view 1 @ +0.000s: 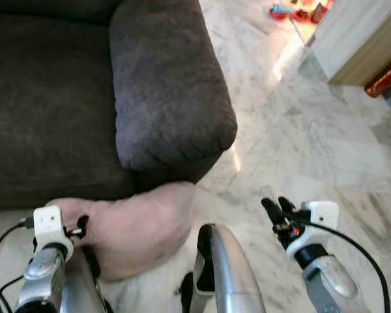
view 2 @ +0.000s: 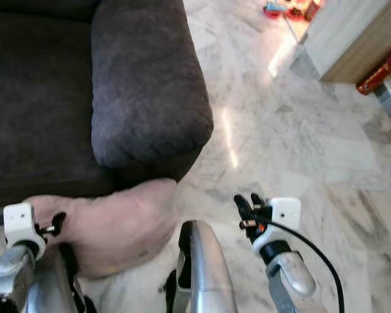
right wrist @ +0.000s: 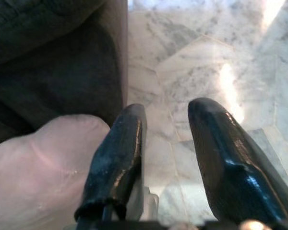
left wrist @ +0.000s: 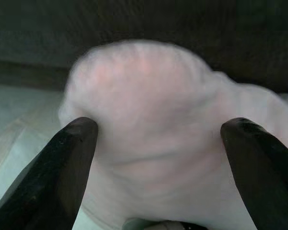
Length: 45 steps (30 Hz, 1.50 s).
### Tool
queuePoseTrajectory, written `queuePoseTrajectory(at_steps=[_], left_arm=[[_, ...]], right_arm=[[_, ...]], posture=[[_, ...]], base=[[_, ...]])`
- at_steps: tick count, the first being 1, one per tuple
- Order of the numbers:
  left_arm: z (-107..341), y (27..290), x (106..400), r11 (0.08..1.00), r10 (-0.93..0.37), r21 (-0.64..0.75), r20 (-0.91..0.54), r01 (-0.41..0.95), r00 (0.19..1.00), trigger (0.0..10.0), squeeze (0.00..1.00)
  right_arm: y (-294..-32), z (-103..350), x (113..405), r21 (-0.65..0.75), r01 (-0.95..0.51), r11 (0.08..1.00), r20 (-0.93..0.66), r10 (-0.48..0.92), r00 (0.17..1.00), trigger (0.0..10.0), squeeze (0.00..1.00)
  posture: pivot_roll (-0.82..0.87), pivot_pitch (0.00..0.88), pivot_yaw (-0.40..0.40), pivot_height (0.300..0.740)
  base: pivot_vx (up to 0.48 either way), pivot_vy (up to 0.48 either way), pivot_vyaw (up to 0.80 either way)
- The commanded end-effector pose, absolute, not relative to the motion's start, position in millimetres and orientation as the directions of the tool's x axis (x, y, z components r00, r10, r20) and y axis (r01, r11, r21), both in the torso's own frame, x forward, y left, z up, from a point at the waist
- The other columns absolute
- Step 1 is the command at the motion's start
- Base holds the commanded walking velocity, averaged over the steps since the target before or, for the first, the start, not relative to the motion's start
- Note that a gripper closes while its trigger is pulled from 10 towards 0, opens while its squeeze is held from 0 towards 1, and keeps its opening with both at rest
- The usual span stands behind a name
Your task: Move the pillow to the sofa from floor
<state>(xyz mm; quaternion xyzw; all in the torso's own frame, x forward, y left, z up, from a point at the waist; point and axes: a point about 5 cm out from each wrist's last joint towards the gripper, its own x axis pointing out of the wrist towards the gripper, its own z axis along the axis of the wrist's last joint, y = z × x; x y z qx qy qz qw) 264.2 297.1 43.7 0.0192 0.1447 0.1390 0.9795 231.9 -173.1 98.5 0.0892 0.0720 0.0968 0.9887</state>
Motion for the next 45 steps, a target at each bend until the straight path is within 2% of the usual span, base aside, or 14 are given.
queuePoseTrajectory(at_steps=[1,8,13,17,29,31,39,45], left_arm=[[41.9,300.5,257.4,0.961,0.277,0.073,-0.295,-0.267,0.915,10.0,0.00],[60.7,303.1,247.2,0.946,0.323,0.103,-0.230,-0.307,0.918,10.0,0.00],[56.5,303.3,245.1,0.944,0.330,0.099,-0.245,-0.315,0.912,10.0,0.00],[39.2,308.4,250.1,0.936,0.349,0.075,-0.301,-0.343,0.888,10.0,0.00],[37.0,316.1,265.8,0.917,0.396,0.094,-0.335,-0.388,0.855,10.0,0.00],[35.8,316.8,266.0,0.917,0.396,0.101,-0.341,-0.385,0.853,10.0,0.00],[21.4,306.1,269.4,0.926,0.330,-0.019,-0.441,-0.376,0.835,10.0,0.00],[19.9,299.9,273.7,0.936,0.303,-0.021,-0.458,-0.352,0.835,10.0,0.00]], right_arm=[[-180.6,95.7,228.8,0.177,-0.157,0.972,-0.148,0.184,0.972,10.0,0.00],[-177.8,95.5,230.0,0.182,-0.168,0.969,-0.150,0.196,0.969,10.0,0.00],[-177.0,95.6,230.1,0.185,-0.173,0.967,-0.149,0.201,0.968,10.0,0.00],[-178.3,96.4,229.2,0.182,-0.172,0.968,-0.150,0.200,0.968,10.0,0.00],[-183.6,100.0,224.3,0.173,-0.165,0.971,-0.149,0.191,0.970,10.0,0.00],[-183.8,100.2,223.6,0.173,-0.165,0.971,-0.150,0.191,0.970,10.0,0.00],[-185.3,99.9,221.4,0.169,-0.163,0.972,-0.160,0.190,0.969,10.0,0.00],[-184.9,101.2,221.3,0.169,-0.156,0.973,-0.158,0.183,0.970,10.0,0.00]], posture=[[-0.09,0.257,-0.266,0.513],[-0.08,0.254,-0.270,0.513],[-0.08,0.254,-0.270,0.513],[-0.10,0.253,-0.274,0.513],[-0.12,0.262,-0.286,0.513],[-0.13,0.265,-0.286,0.513],[-0.14,0.274,-0.289,0.513],[-0.15,0.266,-0.288,0.513]], base=[[0.000,0.000,0.00],[0.000,0.000,0.00],[0.000,0.000,0.00],[0.000,0.000,0.00],[0.000,0.000,0.00],[0.000,0.000,0.00],[0.000,0.000,0.00],[0.000,0.000,0.00]])
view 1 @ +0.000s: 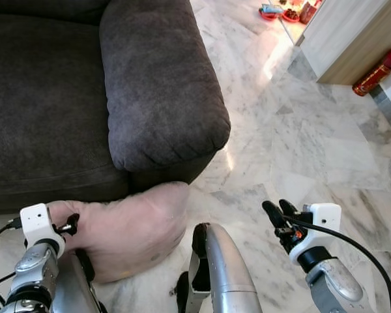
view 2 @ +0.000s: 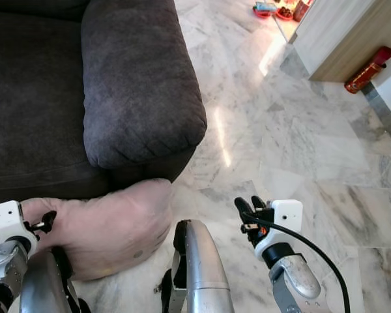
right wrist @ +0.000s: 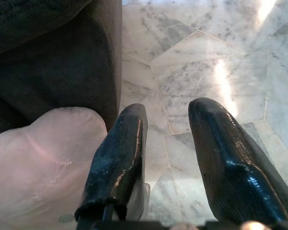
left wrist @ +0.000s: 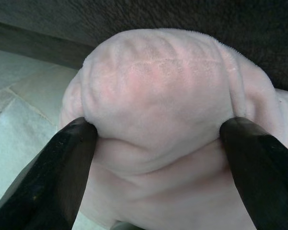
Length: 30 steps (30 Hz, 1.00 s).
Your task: Move the pillow to the sofa from floor
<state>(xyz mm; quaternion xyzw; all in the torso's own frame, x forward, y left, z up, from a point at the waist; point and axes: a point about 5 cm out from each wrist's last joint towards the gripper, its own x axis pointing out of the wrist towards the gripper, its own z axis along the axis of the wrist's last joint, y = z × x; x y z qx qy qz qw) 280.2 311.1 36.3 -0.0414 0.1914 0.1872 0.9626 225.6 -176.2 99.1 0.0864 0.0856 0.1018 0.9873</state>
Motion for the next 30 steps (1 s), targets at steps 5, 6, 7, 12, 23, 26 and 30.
queuePoseTrajectory(at_steps=[5,6,7,12,23,26,30], left_arm=[[19.8,302.0,274.1,0.932,0.330,0.025,-0.470,-0.362,0.819,0.0,0.00],[19.8,302.7,273.9,0.931,0.335,0.033,-0.470,-0.364,0.816,0.0,0.00],[19.8,302.7,273.9,0.931,0.335,0.033,-0.470,-0.364,0.816,0.0,0.00],[20.9,309.6,270.4,0.922,0.370,0.071,-0.461,-0.382,0.807,0.0,0.00],[20.5,317.0,265.6,0.911,0.398,0.096,-0.466,-0.402,0.790,0.0,0.00],[20.3,316.6,265.6,0.910,0.399,0.095,-0.464,-0.404,0.791,0.0,0.00],[19.6,316.2,264.8,0.909,0.402,0.094,-0.463,-0.407,0.790,0.0,0.00]], right_arm=[[-184.7,100.7,220.2,0.171,-0.156,0.973,-0.161,0.184,0.970,10.0,0.00],[-185.0,100.2,220.0,0.171,-0.155,0.973,-0.162,0.183,0.970,10.0,0.00],[-185.0,100.2,220.0,0.171,-0.155,0.973,-0.162,0.183,0.970,10.0,0.00],[-183.4,99.8,221.2,0.177,-0.156,0.972,-0.162,0.185,0.969,10.0,0.00],[-181.6,97.3,221.1,0.183,-0.150,0.972,-0.165,0.180,0.970,10.0,0.00],[-181.6,96.9,220.8,0.183,-0.149,0.972,-0.167,0.180,0.969,10.0,0.00],[-181.2,96.3,221.6,0.185,-0.149,0.971,-0.167,0.180,0.969,10.0,0.00]], posture=[[-0.14,0.265,-0.289,0.513],[-0.14,0.265,-0.289,0.513],[-0.14,0.265,-0.289,0.513],[-0.14,0.265,-0.288,0.513],[-0.13,0.267,-0.275,0.513],[-0.13,0.266,-0.273,0.513],[-0.13,0.264,-0.271,0.513]], base=[[0.000,0.000,0.00],[0.000,0.000,0.00],[0.000,0.000,0.00],[0.000,0.000,0.00],[0.000,0.000,0.00],[0.000,0.000,0.00],[0.000,0.000,0.00]])
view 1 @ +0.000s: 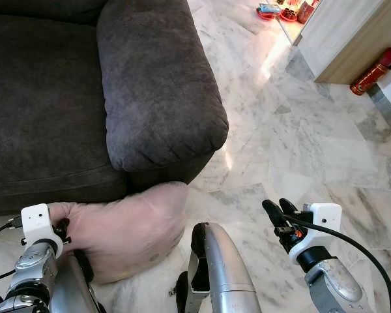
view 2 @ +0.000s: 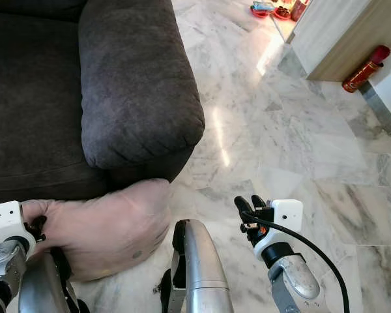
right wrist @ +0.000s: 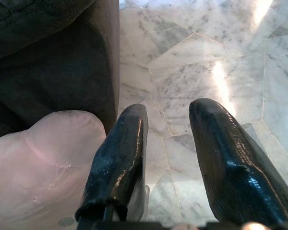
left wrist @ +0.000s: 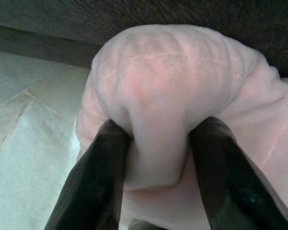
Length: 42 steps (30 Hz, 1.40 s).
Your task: Move the pillow to the sofa from floor
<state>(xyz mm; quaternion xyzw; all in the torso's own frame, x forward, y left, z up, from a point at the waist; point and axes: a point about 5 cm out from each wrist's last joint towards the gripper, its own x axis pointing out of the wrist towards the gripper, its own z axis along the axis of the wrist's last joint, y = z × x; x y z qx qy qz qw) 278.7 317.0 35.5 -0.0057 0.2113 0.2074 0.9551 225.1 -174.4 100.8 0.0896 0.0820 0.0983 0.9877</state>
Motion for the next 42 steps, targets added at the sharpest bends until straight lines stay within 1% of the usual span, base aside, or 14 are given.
queuePoseTrajectory(at_steps=[1,7,12,19,20,21,23,26,27,31,33,37,38,42], left_arm=[[19.0,316.0,264.1,0.908,0.403,0.094,-0.463,-0.408,0.789,0.0,0.00],[16.7,316.5,260.3,0.905,0.410,0.096,-0.460,-0.414,0.788,0.0,0.00],[15.0,313.6,257.8,0.912,0.398,0.096,-0.444,-0.399,0.803,0.0,0.00],[16.3,288.9,261.3,0.948,0.317,0.085,-0.364,-0.307,0.876,0.0,0.00],[19.2,276.1,261.7,0.960,0.282,0.095,-0.318,-0.265,0.905,2.7,0.00],[21.4,268.3,261.4,0.966,0.256,0.106,-0.291,-0.235,0.922,10.0,0.00],[25.1,258.1,261.2,0.974,0.217,0.120,-0.254,-0.191,0.943,10.0,0.00],[33.0,243.6,260.3,0.983,0.171,0.097,-0.197,-0.154,0.965,10.0,0.00],[37.1,235.8,259.2,0.988,0.129,0.107,-0.172,-0.112,0.977,10.0,0.00],[40.8,228.1,257.4,0.992,0.092,0.098,-0.157,-0.077,0.983,10.0,0.00],[44.0,222.6,250.0,0.992,0.086,0.101,-0.154,-0.071,0.984,10.0,0.00],[45.2,223.7,247.6,0.991,0.099,0.111,-0.166,-0.081,0.981,10.0,0.00],[47.7,231.9,246.8,0.985,0.129,0.134,-0.176,-0.106,0.976,10.0,0.00],[51.2,241.2,246.8,0.979,0.165,0.152,-0.176,-0.138,0.970,10.0,0.00]], right_arm=[[-181.2,96.3,221.9,0.185,-0.149,0.971,-0.166,0.180,0.969,10.0,0.00],[-180.2,95.2,223.1,0.187,-0.153,0.971,-0.167,0.184,0.969,10.0,0.00],[-179.1,93.4,224.7,0.188,-0.154,0.970,-0.167,0.186,0.968,10.0,0.00],[-178.8,90.5,232.2,0.190,-0.148,0.971,-0.158,0.179,0.971,10.0,0.00],[-177.3,89.4,233.5,0.193,-0.147,0.970,-0.154,0.178,0.972,10.0,0.00],[-175.9,88.5,234.1,0.195,-0.149,0.969,-0.153,0.180,0.972,10.0,0.00],[-173.9,87.0,235.6,0.197,-0.152,0.969,-0.152,0.183,0.971,10.0,0.00],[-172.1,85.1,240.8,0.203,-0.152,0.967,-0.146,0.184,0.972,10.0,0.00],[-172.2,83.8,242.9,0.206,-0.152,0.967,-0.145,0.184,0.972,10.0,0.00],[-170.1,80.1,244.8,0.212,-0.162,0.964,-0.148,0.195,0.970,10.0,0.00],[-168.3,75.8,243.8,0.218,-0.167,0.962,-0.152,0.202,0.967,10.0,0.00],[-166.7,73.6,245.6,0.221,-0.166,0.961,-0.153,0.203,0.967,10.0,0.00],[-165.5,73.4,247.5,0.221,-0.166,0.961,-0.149,0.202,0.968,10.0,0.00],[-166.5,73.6,248.7,0.219,-0.163,0.962,-0.142,0.196,0.970,10.0,0.00]], posture=[[-0.13,0.264,-0.271,0.513],[-0.11,0.254,-0.266,0.513],[-0.11,0.242,-0.260,0.513],[-0.08,0.206,-0.239,0.513],[-0.08,0.200,-0.237,0.513],[-0.07,0.193,-0.234,0.513],[-0.06,0.181,-0.231,0.513],[-0.05,0.155,-0.226,0.513],[-0.04,0.147,-0.225,0.513],[-0.03,0.128,-0.220,0.513],[-0.01,0.113,-0.213,0.513],[-0.01,0.109,-0.210,0.513],[-0.01,0.110,-0.200,0.513],[0.00,0.114,-0.194,0.513]], base=[[0.000,0.000,0.00],[0.000,0.000,0.00],[0.000,0.000,0.00],[0.000,0.000,0.00],[0.000,0.000,0.00],[0.000,0.000,0.00],[0.000,0.000,0.00],[0.000,0.000,0.00],[0.000,0.000,0.00],[0.000,0.000,0.00],[0.000,0.000,0.00],[0.000,0.000,0.00],[0.000,0.000,0.00],[0.000,0.000,0.00]])
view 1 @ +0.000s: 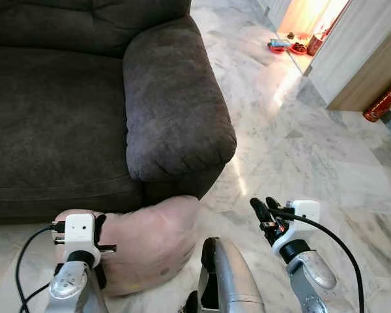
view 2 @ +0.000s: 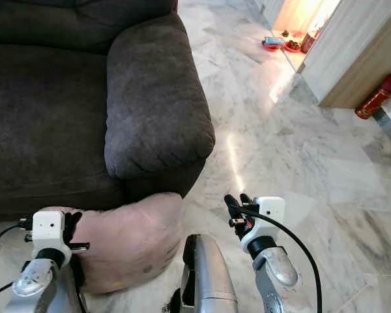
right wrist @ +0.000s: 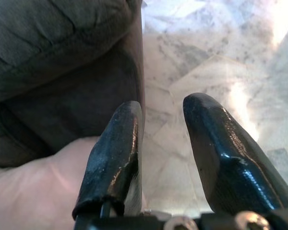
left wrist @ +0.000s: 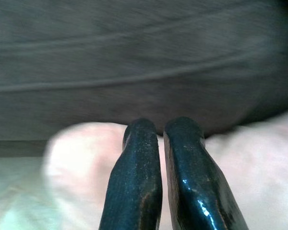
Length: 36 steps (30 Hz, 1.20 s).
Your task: Move the pillow to the sofa from floor
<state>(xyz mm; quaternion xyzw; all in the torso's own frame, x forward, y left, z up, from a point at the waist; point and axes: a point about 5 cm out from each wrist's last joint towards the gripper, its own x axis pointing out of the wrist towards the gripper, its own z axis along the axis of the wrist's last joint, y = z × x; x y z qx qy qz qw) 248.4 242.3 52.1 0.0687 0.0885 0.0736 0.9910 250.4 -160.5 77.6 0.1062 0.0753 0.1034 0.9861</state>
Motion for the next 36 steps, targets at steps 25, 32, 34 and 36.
queuePoseTrajectory(at_steps=[25,32,34,36], left_arm=[[112.7,195.7,267.3,0.956,0.075,0.273,0.134,-0.110,0.988,10.0,0.00],[114.3,201.7,276.1,0.946,0.119,0.284,0.150,-0.158,0.982,10.0,0.00],[115.2,201.2,278.0,0.943,0.112,0.293,0.155,-0.154,0.981,10.0,0.00],[115.9,200.7,280.6,0.943,0.108,0.296,0.159,-0.152,0.981,10.0,0.00]], right_arm=[[-167.2,93.9,282.3,0.222,-0.109,0.969,0.028,0.105,0.994,10.0,0.00],[-166.7,89.4,277.4,0.229,-0.090,0.969,0.041,0.083,0.996,10.0,0.00],[-166.9,88.1,275.9,0.230,-0.083,0.970,0.041,0.076,0.996,10.0,0.00],[-166.6,87.2,276.2,0.231,-0.076,0.970,0.044,0.068,0.997,10.0,0.00]], posture=[[0.04,0.000,-0.110,0.513],[0.03,0.000,-0.064,0.513],[0.03,0.000,-0.055,0.513],[0.03,0.000,-0.047,0.513]], base=[[0.000,0.000,0.00],[0.000,0.000,0.00],[0.000,0.000,0.00],[0.000,0.000,0.00]])
